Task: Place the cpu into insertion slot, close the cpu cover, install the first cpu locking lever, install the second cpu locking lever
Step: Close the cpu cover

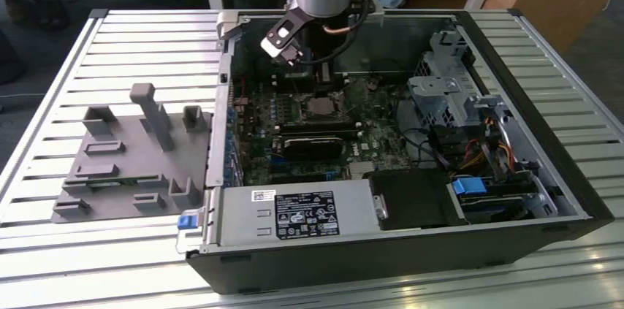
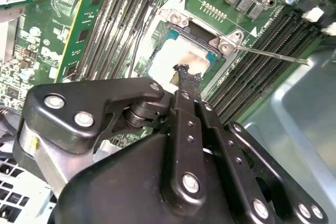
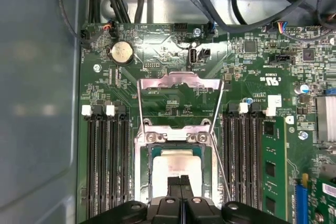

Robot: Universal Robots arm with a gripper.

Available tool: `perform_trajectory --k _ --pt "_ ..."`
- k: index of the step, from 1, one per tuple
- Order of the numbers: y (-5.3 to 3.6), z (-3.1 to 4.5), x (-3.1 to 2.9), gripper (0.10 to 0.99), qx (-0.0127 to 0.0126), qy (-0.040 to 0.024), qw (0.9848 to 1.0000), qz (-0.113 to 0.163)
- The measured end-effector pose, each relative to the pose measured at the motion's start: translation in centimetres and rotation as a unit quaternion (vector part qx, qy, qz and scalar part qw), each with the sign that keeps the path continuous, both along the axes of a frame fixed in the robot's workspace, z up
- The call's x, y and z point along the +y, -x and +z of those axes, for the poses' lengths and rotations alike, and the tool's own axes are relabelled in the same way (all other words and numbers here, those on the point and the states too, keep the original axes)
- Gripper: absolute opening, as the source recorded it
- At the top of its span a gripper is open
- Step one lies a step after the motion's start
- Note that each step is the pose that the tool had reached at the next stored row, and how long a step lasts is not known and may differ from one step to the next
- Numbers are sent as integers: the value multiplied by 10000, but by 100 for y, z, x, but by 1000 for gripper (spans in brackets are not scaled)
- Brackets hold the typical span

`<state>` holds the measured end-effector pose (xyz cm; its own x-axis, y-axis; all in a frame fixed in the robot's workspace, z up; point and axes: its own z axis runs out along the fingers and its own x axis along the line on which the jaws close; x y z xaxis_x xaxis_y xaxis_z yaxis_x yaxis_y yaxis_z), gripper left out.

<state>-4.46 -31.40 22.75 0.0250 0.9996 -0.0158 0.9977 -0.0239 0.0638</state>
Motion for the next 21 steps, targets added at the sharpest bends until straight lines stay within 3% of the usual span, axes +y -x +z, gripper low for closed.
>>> perform_trajectory --k 3,10,13,19,21 --pt "0 90 0 110 16 -2 10000 0" --pt "0 376 0 110 33 -5 10000 0" --pt "0 390 -9 110 41 -8 10000 1" --pt "-1 390 -97 110 41 -9 10000 0" --pt "-20 389 -98 110 53 -17 10000 8"
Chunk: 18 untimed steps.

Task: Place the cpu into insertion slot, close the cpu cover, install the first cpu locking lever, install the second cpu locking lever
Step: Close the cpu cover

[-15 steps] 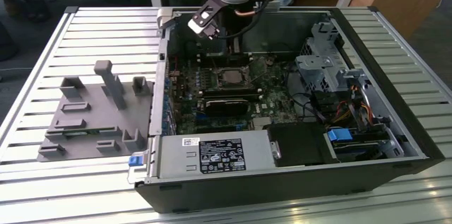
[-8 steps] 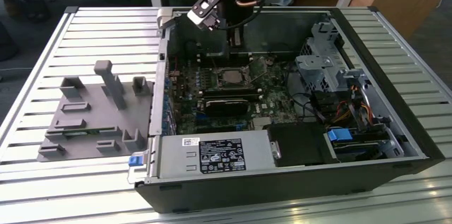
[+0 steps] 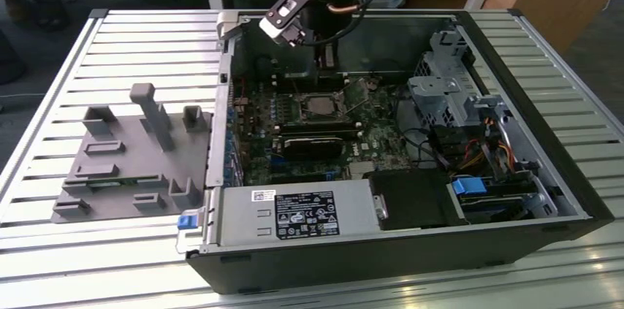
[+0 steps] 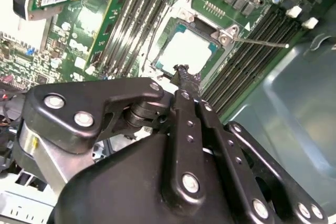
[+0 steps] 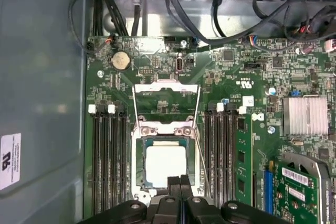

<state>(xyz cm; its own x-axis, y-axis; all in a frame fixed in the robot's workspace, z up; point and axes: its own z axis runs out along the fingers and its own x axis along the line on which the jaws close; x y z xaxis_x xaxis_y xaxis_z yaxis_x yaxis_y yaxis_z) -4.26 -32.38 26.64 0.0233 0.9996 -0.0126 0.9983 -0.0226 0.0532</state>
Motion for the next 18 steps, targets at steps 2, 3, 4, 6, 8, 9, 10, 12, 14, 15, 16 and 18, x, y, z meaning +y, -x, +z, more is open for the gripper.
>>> perform_trajectory --k 2,3,4,6,8,9,10,12,14,15,16,18 --pt "-35 0 0 110 23 -22 10000 22" --pt "-54 0 0 110 34 -31 10000 43" --pt "-66 0 -1 110 40 -36 10000 71" --pt "-78 -1 0 110 44 -42 9998 168" --pt "-89 -1 0 110 47 -46 9996 272" --pt "-105 -2 0 110 53 -48 9995 300" --pt "-134 -2 0 110 73 -48 9995 303" --pt "-198 -3 0 110 115 -52 9994 310" --pt "-256 -4 -1 110 147 -53 9994 319" --pt "-276 -4 -1 110 154 -53 9993 322" --pt "-295 -3 -1 110 159 -54 9993 328" --pt "-306 -3 0 110 164 -69 9993 336"
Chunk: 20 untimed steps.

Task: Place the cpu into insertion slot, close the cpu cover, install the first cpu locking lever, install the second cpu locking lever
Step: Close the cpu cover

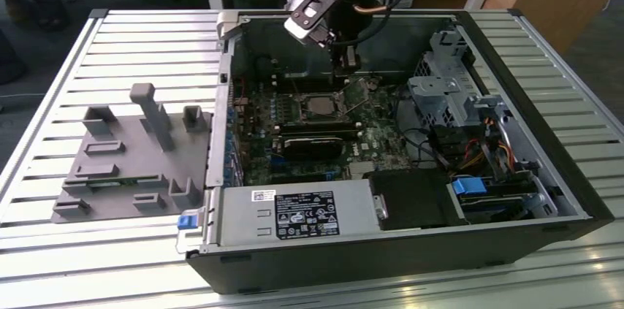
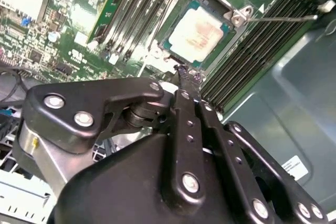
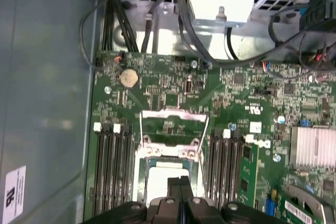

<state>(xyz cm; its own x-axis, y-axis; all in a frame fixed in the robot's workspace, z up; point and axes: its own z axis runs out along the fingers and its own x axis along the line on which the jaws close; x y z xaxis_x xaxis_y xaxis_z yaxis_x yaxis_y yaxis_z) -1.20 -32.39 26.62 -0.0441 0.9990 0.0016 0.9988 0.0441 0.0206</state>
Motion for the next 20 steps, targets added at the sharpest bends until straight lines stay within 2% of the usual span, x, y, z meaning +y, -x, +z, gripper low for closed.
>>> perform_trajectory --k 6,12,18,20 --pt "-25 20 0 110 12 -20 10000 -3" --pt "-191 10 0 110 61 -18 10000 -4" --pt "-258 -4 0 110 61 -21 10000 -4" --pt "-269 -11 0 110 42 -22 10000 -7"
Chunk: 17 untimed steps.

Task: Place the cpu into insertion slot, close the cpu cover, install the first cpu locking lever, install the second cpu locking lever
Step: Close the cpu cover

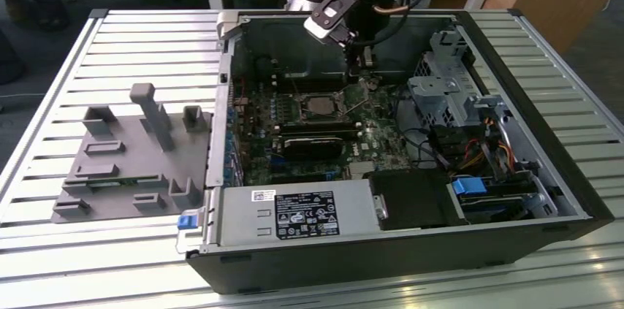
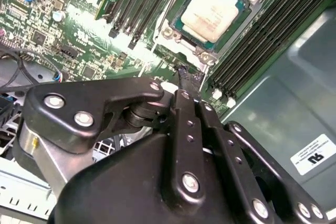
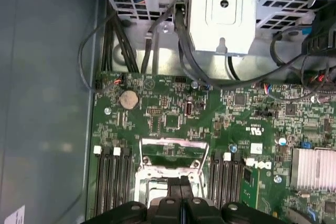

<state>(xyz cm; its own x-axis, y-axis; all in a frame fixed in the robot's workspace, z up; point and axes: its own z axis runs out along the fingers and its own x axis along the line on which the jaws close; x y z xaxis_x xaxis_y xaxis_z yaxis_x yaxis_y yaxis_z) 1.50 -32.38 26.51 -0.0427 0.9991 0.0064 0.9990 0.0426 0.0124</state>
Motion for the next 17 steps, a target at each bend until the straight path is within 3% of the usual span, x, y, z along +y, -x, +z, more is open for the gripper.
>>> perform_trajectory --k 4,17 --pt "-34 -22 0 110 -5 -1 10000 -88" --pt "-275 -46 19 110 -8 -1 10000 -100"
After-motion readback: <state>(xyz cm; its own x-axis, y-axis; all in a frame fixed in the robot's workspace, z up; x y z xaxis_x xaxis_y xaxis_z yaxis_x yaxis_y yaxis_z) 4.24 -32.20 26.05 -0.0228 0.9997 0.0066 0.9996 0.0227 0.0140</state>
